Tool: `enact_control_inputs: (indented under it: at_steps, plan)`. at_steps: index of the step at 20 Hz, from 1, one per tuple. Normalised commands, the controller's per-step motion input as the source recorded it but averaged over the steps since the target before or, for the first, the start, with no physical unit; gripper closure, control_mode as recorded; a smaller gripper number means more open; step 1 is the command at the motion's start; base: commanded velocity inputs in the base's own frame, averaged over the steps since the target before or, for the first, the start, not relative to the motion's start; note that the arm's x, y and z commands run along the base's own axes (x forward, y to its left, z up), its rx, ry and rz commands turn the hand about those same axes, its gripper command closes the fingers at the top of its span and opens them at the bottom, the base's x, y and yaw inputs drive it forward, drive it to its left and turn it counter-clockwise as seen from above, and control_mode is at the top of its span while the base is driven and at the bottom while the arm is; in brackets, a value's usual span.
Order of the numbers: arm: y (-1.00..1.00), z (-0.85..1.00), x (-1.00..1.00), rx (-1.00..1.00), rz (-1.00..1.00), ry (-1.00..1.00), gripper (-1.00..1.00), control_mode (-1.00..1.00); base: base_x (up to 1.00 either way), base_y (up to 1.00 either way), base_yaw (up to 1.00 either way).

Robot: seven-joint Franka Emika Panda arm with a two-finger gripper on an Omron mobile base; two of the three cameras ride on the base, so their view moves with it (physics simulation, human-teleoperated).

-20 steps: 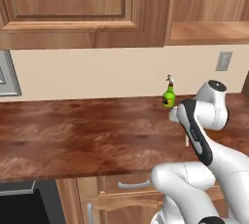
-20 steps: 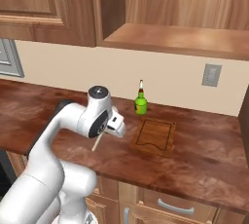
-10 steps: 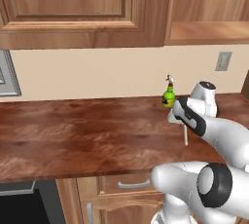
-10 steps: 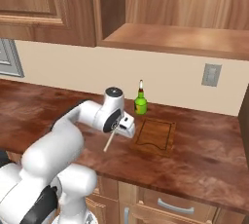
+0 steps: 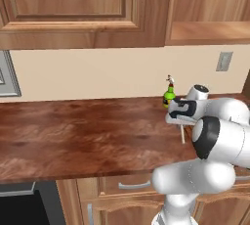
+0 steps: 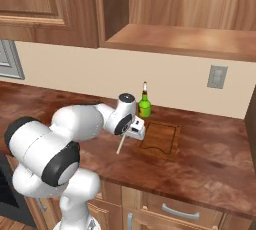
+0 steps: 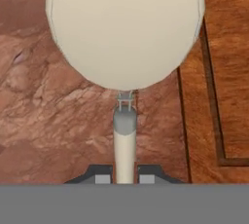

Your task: Grab the spray bottle from the cabinet, then place it next to the cutting board for sanitizing. Then grab the dish brush from the countertop next to the sink and place it next to the cutting board.

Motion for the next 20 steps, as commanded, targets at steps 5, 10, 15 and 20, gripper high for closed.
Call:
enact_control_inputs:
  at_steps: [5,10,15,20]
  plan:
    - [-0.16,-0.41,0.45,0.00,0.05,0.00,1.00,-1.00,0.00,0.00,0.00]
    - [-0.18,-0.43,0.41,0.00,0.04,0.01,1.00,-1.00,0.00,0.00,0.00]
    - [-0.10,-0.45,0.46,0.00,0.02,0.03,1.00,-1.00,0.00,0.00,0.00]
    - [-0.03,-0.37,0.31,0.00,0.00,0.03,-1.00,-1.00,0.00,0.00,0.00]
